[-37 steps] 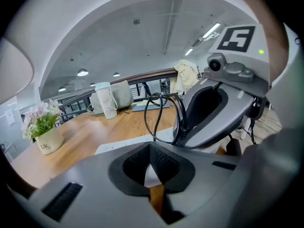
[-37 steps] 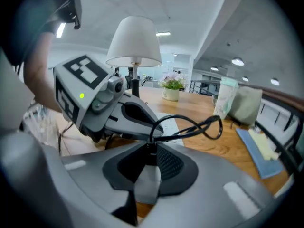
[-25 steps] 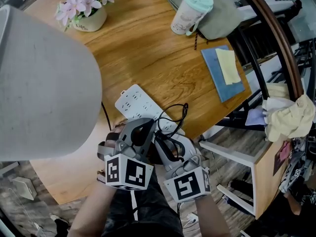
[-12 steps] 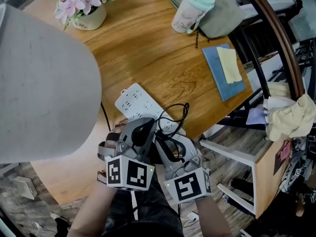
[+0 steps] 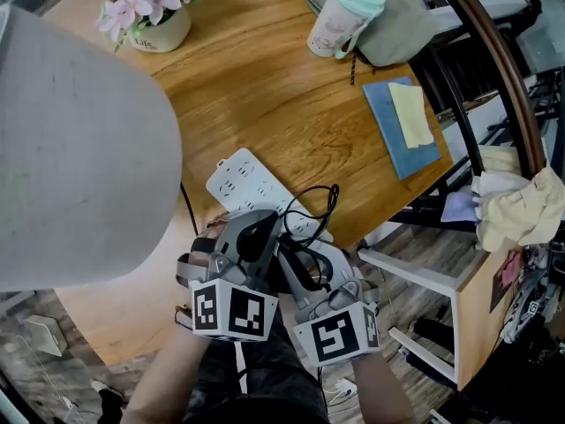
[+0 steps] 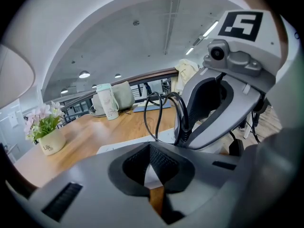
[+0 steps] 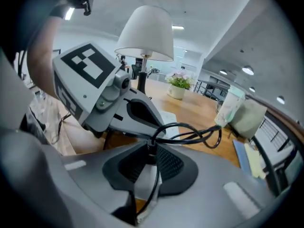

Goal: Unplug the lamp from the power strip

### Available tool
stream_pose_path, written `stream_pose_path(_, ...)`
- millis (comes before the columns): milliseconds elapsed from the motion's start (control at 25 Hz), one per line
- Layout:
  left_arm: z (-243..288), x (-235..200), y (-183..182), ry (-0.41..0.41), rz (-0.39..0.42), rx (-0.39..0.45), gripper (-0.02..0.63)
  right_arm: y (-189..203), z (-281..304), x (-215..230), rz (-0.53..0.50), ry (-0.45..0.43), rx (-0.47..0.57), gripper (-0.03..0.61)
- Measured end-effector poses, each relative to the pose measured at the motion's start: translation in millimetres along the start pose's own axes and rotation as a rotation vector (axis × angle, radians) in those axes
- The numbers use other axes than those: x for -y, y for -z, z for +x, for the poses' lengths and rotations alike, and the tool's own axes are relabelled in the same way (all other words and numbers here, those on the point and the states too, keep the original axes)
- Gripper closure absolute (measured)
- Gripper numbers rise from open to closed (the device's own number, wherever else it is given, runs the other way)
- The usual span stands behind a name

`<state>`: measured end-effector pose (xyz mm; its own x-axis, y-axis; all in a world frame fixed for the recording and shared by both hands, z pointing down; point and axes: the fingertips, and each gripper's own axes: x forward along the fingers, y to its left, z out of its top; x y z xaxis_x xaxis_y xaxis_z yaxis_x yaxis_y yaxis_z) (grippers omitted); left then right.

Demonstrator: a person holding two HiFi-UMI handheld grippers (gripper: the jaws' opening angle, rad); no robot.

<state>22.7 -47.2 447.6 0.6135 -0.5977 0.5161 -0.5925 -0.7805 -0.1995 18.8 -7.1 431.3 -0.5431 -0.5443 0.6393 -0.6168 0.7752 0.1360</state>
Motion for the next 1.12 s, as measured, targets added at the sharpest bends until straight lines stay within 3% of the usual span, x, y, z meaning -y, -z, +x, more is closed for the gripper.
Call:
stream_pose_path(120, 0, 0, 0, -0.003, -0.008, 0.002, 0.623, -1, -1, 9, 0.272, -0.058, 0.087, 0.514)
stream_pose_path(160, 0, 0, 0, -0.003, -0.008, 0.004, 0.623, -1, -2, 11, 0.291, -0.057, 0.083, 0.514)
stream_pose_path(320, 0, 0, 0, -0.008, -0.01, 0.01, 0.623, 0, -1, 1, -0.002, 0.014, -0.025, 0.514)
stream_pose_path(400, 0, 1, 0, -0.01, -0.012, 0.012, 0.623, 0, -1, -2, -0.055, 0.017, -0.02, 0.514)
stream_pose_path(440, 0, 1, -1, -0.009, -0.014, 0.013, 0.623, -2, -1, -1, -0.014, 0.005, 0.013, 0.512)
stream_pose_path(520, 0, 2, -1, -0.006, -0.02, 0.016, 0.623, -5, -2, 7, 0.198, -0.035, 0.102, 0.514)
stream_pose_path(600, 0, 2, -2, 0.0, -0.024, 0.018, 0.623, -2, -4, 13, 0.345, -0.064, 0.112, 0.514)
stream_pose_path(640, 0, 2, -2, 0.001, -0.024, 0.019, 0.623, -1, -4, 14, 0.322, -0.063, 0.089, 0.514)
stream_pose_path(800, 0, 5, -2, 0.003, -0.027, 0.021, 0.623, -1, -5, 1, -0.017, 0.013, -0.028, 0.514)
stream_pose_path(920, 0, 5, -2, 0.005, -0.028, 0.021, 0.624, -1, -5, -4, -0.088, 0.02, -0.034, 0.512)
stream_pose_path(1000, 0, 5, -1, 0.004, -0.034, 0.022, 0.624, -11, -8, 0, 0.027, -0.009, 0.057, 0.514)
stream_pose_path(1080, 0, 5, -1, 0.006, -0.039, 0.024, 0.624, -31, -20, 14, 0.232, -0.025, 0.179, 0.514)
stream_pose_path(1120, 1, 4, -1, 0.007, -0.038, 0.025, 0.624, -36, -25, 20, 0.267, -0.028, 0.185, 0.514)
